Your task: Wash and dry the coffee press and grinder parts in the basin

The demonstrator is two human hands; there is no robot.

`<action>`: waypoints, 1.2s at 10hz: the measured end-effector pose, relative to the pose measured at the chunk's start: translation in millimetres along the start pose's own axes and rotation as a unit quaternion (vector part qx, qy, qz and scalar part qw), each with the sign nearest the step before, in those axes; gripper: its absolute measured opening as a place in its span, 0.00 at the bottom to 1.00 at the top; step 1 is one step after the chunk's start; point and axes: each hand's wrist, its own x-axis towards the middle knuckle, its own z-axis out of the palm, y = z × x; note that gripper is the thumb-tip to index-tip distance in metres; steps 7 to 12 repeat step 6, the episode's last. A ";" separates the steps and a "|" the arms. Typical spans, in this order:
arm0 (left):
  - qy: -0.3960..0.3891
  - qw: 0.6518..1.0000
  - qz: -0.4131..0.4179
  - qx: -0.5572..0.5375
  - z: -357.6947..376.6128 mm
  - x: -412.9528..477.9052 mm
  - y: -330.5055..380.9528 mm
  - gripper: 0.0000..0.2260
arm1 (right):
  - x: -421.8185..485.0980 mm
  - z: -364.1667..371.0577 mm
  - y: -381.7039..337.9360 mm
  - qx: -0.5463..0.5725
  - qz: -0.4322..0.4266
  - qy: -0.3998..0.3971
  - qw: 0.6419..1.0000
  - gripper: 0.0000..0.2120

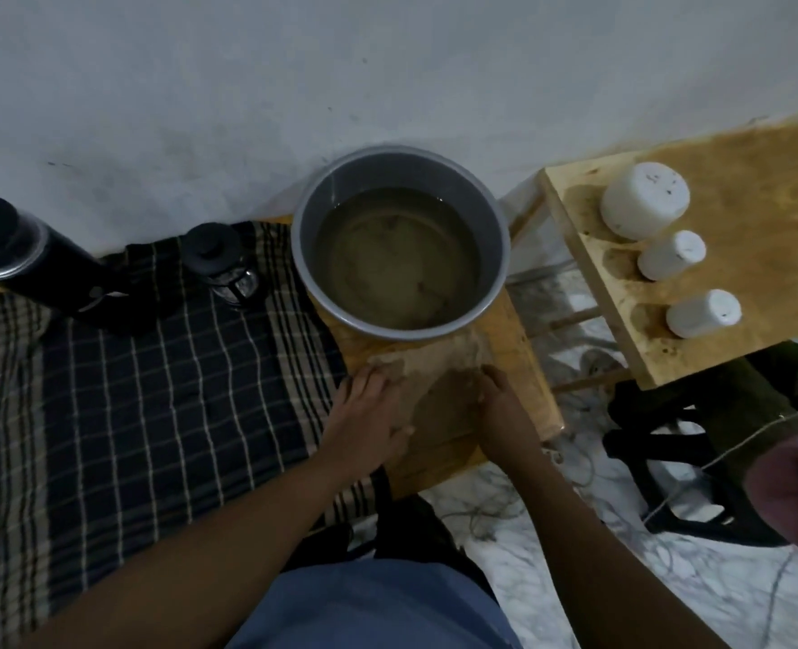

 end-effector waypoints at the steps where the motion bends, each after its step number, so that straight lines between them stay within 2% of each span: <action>1: -0.033 0.998 -0.003 0.050 10.6 4.4 -2.5 0.36 | 10.2 17.1 0.0 -0.065 -0.042 -0.050 0.996 0.24; 3: -0.050 0.997 -0.032 0.056 24.7 6.0 3.5 0.37 | 10.6 12.5 19.1 -0.063 -0.015 -0.088 0.994 0.29; 5: -0.057 0.996 -0.039 0.051 17.5 -2.6 -5.7 0.38 | 11.1 11.4 -11.3 -0.124 0.010 -0.097 0.987 0.27; 6: -0.047 0.991 -0.117 0.033 5.0 -19.7 -19.6 0.37 | 10.7 25.0 -47.1 -0.167 -0.040 -0.108 0.979 0.24; 12: -0.047 0.991 -0.117 0.033 5.0 -19.7 -19.6 0.37 | 10.7 25.0 -47.1 -0.167 -0.040 -0.108 0.979 0.24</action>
